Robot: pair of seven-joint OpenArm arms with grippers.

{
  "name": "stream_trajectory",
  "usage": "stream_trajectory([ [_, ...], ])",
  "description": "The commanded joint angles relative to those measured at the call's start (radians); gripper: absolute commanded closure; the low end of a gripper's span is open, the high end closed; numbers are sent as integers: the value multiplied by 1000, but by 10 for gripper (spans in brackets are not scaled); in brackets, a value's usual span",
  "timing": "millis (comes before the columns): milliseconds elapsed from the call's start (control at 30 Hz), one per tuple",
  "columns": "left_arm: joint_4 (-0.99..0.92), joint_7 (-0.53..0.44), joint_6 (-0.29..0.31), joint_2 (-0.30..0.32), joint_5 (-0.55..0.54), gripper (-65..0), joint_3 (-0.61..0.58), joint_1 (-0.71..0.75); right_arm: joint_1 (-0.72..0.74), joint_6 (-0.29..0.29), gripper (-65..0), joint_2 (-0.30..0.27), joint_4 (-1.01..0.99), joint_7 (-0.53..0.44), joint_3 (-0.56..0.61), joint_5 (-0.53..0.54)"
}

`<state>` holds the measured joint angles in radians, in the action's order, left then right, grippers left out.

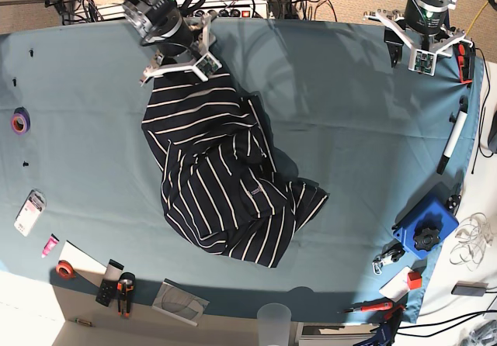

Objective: Layout the t-shirt on the table in an organized manner, then fold the t-shirt properly
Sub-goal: 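Grasp the shirt's edge with the right gripper and lift it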

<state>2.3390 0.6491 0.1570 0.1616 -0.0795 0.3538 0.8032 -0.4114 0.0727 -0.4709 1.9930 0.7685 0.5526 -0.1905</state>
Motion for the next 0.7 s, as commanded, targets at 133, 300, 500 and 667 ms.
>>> stream_trajectory([
  [133,17,-23,-4,5,-3,-290,3,8,38,29,-249,61,-122,0,-2,-5],
  [300,17,-22,-4,5,-3,-290,3,8,43,28,-249,87,-103,-17,-2,-5],
  [500,17,-23,-3,5,-3,-290,3,8,46,27,-112,92,21,-19,-2,-20],
  [667,17,-23,-4,5,-3,-290,3,8,96,27,0,92,77,-5,-2,-20],
])
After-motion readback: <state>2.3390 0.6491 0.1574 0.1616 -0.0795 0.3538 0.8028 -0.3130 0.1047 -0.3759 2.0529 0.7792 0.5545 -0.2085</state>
